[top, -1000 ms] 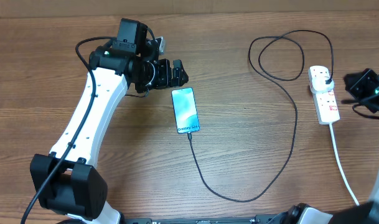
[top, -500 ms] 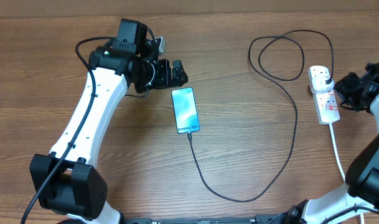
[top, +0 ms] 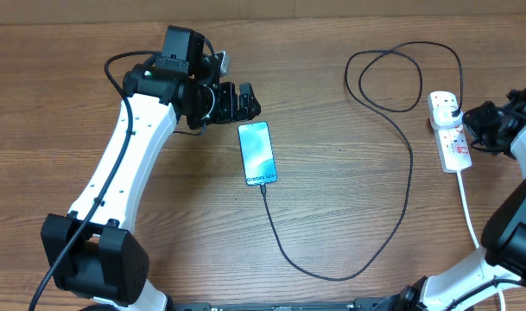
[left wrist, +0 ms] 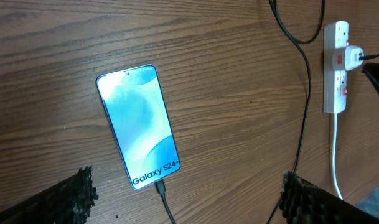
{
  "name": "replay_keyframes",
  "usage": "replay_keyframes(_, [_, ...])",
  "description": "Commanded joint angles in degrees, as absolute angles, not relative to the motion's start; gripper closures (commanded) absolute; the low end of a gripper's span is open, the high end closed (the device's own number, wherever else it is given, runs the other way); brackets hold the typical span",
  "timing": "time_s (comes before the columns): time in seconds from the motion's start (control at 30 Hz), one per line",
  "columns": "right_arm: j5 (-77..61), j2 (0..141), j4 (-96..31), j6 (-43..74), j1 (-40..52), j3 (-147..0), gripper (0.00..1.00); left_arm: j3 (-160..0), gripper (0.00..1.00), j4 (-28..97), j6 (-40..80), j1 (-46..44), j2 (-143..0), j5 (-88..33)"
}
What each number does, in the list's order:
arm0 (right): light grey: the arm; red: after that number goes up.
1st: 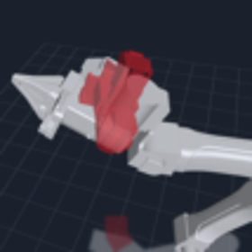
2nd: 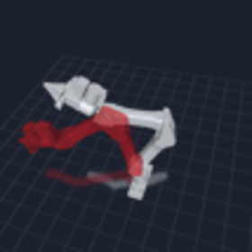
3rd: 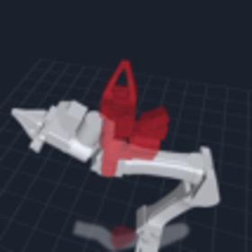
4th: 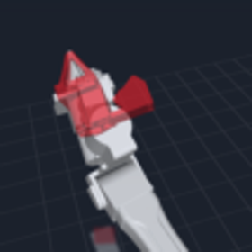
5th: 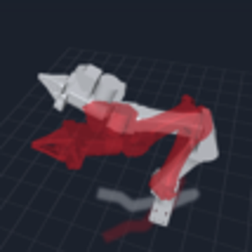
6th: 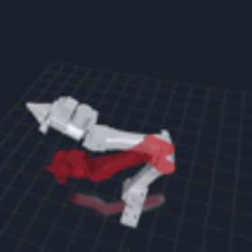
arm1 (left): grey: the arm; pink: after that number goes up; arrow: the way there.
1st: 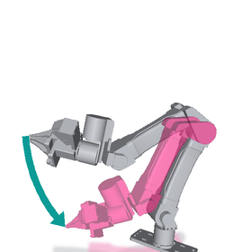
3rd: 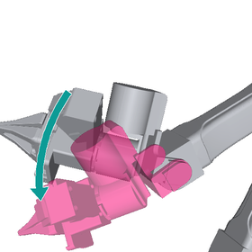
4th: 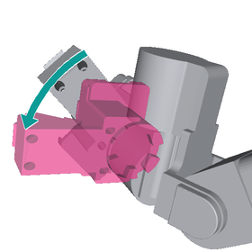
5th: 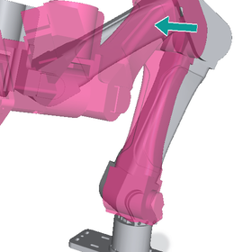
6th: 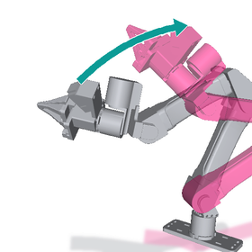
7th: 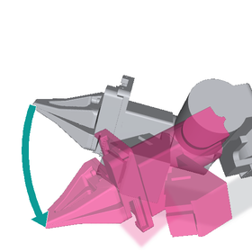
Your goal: Plug charger to phone and switch on socket
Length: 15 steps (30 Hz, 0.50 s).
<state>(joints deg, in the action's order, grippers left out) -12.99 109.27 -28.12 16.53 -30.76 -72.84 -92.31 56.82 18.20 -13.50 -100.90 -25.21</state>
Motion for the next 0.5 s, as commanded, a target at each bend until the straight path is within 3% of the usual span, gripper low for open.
replay_keyframes(0.0, [-12.2,111.3,-27.9,17.0,-31.3,-74.1,0.96,-93.2,0.00,56.7,17.4,-13.6,-100.4,-25.1])
replay_keyframes(0.47, [-12.2,113.1,-27.1,17.0,-31.2,-74.0,0.96,-93.2,0.00,56.1,17.3,-13.6,-100.4,-25.0])
